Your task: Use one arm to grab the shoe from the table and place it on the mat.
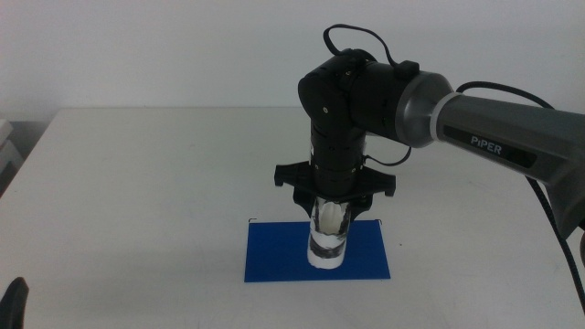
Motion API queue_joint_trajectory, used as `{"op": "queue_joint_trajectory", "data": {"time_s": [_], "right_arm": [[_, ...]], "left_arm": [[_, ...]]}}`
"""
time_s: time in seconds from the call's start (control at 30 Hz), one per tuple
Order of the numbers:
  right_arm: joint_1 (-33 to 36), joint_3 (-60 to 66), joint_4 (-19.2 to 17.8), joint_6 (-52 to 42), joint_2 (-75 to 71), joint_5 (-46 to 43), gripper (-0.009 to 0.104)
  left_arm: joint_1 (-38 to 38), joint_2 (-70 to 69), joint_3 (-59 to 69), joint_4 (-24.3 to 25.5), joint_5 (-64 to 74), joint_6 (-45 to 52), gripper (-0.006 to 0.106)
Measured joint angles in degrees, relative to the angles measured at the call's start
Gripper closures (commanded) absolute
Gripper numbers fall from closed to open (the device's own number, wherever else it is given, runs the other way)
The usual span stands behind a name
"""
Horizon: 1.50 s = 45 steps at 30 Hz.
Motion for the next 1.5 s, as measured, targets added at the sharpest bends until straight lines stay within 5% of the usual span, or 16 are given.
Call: {"op": "queue_joint_trajectory", "data": {"time_s": [0.17,0.53,0.7,1.5], "right_arm": [[0.00,0.00,-0.04,-21.49,0.00,0.00,0.099],[0.00,0.00,2.34,-86.55,0.00,0.31,0.099],[0.00,0.00,4.76,-104.27,0.00,1.62,0.099],[-1.10,-0.11,8.21,-101.01,5.54,-0.89,0.099]], "left_arm": [[0.00,0.00,0.00,0.00,0.00,0.00,0.007],[0.00,0.00,0.00,0.00,0.00,0.00,0.007],[0.00,0.00,0.00,0.00,0.00,0.00,0.007],[0.00,0.00,0.00,0.00,0.00,0.00,0.007]]}}
